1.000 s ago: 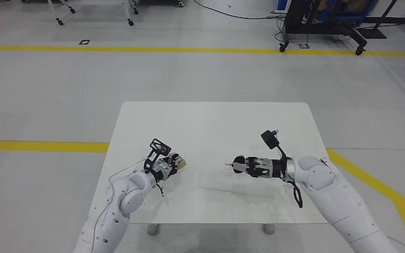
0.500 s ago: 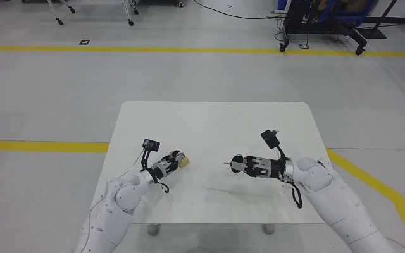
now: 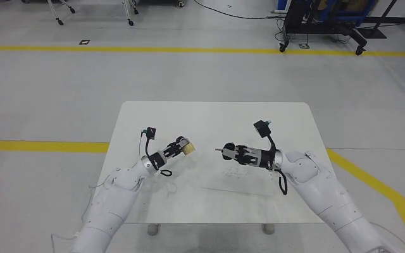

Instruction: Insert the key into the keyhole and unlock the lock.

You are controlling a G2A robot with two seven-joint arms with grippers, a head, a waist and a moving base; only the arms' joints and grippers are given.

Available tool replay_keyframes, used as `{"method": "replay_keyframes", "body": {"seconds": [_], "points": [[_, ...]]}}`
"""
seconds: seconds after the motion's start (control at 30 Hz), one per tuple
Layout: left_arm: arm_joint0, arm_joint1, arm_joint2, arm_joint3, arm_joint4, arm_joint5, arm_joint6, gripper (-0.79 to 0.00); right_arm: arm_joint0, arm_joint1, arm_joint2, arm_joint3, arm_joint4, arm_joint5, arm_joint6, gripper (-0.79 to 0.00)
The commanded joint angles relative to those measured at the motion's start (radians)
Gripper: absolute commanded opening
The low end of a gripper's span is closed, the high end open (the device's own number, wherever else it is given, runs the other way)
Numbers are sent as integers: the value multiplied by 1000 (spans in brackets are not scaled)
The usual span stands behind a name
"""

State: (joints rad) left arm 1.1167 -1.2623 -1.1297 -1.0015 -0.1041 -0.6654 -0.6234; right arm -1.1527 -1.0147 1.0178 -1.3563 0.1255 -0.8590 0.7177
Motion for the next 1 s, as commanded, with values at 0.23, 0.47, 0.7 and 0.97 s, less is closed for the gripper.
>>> {"method": "replay_keyframes", "body": {"seconds": [0.23,0.47,0.7,0.97], "points": [[10,-2,5,-12,18,75,41,-785,2,-10,-29,-21,-2,11,-21,-785],[-74,-24,3,54,-370,292,-200,-785,110,-69,-154,51,-12,44,-106,-785],[-178,-42,4,166,-539,402,-353,-785,162,-102,-188,101,-51,78,-189,-785],[-206,-46,10,204,-561,414,-409,-785,162,-105,-184,98,-61,96,-217,-785]]}}
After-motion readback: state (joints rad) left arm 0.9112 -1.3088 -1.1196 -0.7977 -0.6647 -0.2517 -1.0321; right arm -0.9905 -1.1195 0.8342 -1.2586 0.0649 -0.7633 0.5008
